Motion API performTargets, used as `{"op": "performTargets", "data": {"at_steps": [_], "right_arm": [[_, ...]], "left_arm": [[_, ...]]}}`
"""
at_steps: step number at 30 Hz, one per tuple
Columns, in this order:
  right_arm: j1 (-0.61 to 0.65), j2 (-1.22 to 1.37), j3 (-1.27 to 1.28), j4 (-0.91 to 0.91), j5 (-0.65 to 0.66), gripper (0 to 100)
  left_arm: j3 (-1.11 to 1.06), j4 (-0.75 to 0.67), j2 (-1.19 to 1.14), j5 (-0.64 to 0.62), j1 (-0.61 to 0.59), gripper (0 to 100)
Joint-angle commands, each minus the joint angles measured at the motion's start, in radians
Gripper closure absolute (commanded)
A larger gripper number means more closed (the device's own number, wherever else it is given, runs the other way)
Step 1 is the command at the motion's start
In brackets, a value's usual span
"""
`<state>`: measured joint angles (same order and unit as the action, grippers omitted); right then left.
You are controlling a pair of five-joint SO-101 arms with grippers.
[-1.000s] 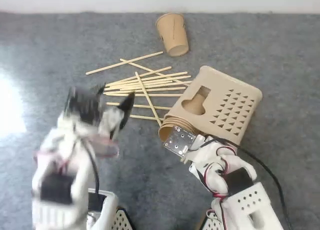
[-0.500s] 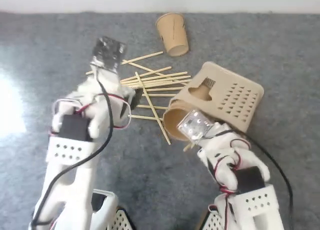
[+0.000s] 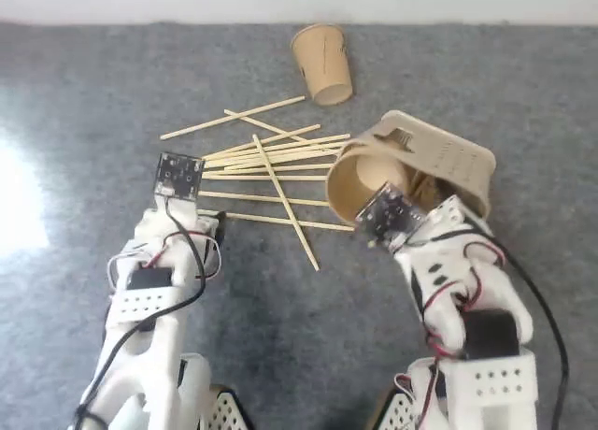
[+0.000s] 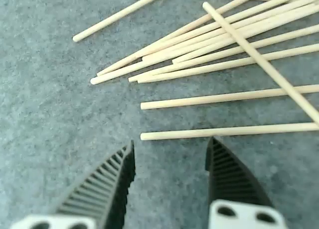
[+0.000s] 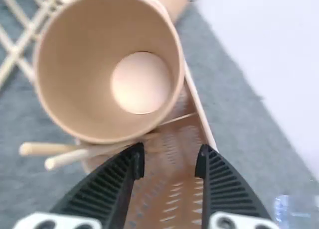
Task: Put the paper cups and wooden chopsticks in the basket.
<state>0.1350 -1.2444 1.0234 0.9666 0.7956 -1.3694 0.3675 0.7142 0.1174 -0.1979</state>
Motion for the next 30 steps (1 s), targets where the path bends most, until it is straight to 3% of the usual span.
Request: {"op": "performTargets", "data": {"at_steps": [1, 9, 30], "right_arm": [[-0.079, 0.142, -0.068, -0.127, 0.043, 81.2], [-0.154, 0.495, -0.293, -0.209, 0.041, 81.2], [-0.226, 0.969, -0.898, -0.209, 0.043, 81.2]], "left_arm": [[-0.015, -0.061, 0.035, 0.005, -0.026, 78], [-0.045, -0.063, 0.071, 0.005, -0.026, 78], [-0.054, -0.069, 0.068, 0.005, -0.023, 78]]}}
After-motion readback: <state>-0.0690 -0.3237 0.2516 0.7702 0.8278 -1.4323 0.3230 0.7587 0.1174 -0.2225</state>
